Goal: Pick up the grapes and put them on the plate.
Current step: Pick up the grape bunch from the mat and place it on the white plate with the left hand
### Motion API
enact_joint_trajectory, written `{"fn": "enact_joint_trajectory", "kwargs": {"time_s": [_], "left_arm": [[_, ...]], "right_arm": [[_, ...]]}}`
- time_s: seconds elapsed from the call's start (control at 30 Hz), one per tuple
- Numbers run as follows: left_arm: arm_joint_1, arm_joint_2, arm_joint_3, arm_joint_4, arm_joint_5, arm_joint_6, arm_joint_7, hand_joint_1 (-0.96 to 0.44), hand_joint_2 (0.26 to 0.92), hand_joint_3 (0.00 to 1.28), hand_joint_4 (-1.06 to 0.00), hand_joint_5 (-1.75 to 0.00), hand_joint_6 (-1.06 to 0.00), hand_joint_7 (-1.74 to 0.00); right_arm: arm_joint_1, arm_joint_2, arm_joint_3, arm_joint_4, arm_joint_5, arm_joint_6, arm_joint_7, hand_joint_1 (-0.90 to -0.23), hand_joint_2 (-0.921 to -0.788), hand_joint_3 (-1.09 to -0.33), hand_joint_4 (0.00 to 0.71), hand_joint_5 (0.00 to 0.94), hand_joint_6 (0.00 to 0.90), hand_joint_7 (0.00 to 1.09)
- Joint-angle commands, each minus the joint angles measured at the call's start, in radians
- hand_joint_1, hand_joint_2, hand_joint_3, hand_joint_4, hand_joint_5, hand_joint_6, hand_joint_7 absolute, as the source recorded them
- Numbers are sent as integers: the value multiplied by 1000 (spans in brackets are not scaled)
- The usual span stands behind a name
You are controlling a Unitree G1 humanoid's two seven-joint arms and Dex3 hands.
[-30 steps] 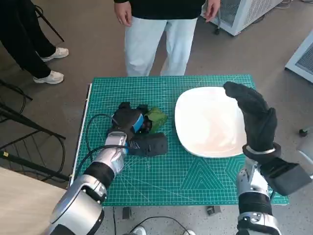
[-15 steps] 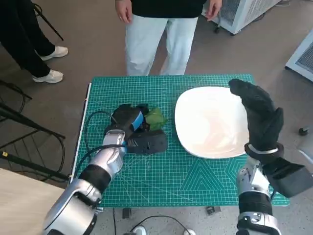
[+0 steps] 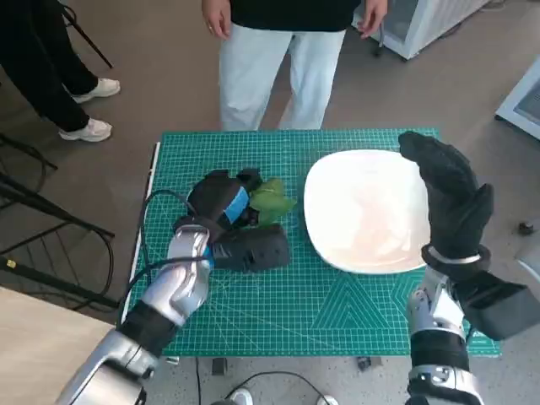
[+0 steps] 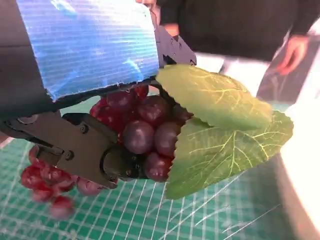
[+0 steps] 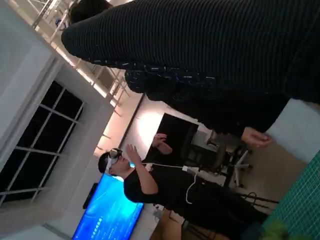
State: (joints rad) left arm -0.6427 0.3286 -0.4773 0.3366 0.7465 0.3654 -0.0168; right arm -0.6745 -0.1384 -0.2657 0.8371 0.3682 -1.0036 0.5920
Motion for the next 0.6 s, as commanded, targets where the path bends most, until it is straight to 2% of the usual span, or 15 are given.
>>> {"fn": "enact_joint_trajectory", "kwargs": {"time_s": [0.03, 0.27, 0.6], "left_arm": [[44, 17, 18, -112, 24, 17, -26, 1, 921, 168, -624, -1309, -472, -1241], [74, 31, 29, -210, 42, 10, -49, 1, 921, 144, -581, -1271, -552, -1254], [84, 41, 45, -293, 67, -10, -68, 2, 921, 146, -564, -1285, -561, -1261]], "right_arm": [[27, 2, 2, -7, -1, 20, -9, -585, -921, -724, 198, 2, -1, 394], [31, 2, 2, -18, 4, 26, -8, -586, -921, -728, 197, 1, -1, 397], [38, -2, 1, -39, 3, 34, -14, -581, -921, -730, 198, 2, -1, 431]]}}
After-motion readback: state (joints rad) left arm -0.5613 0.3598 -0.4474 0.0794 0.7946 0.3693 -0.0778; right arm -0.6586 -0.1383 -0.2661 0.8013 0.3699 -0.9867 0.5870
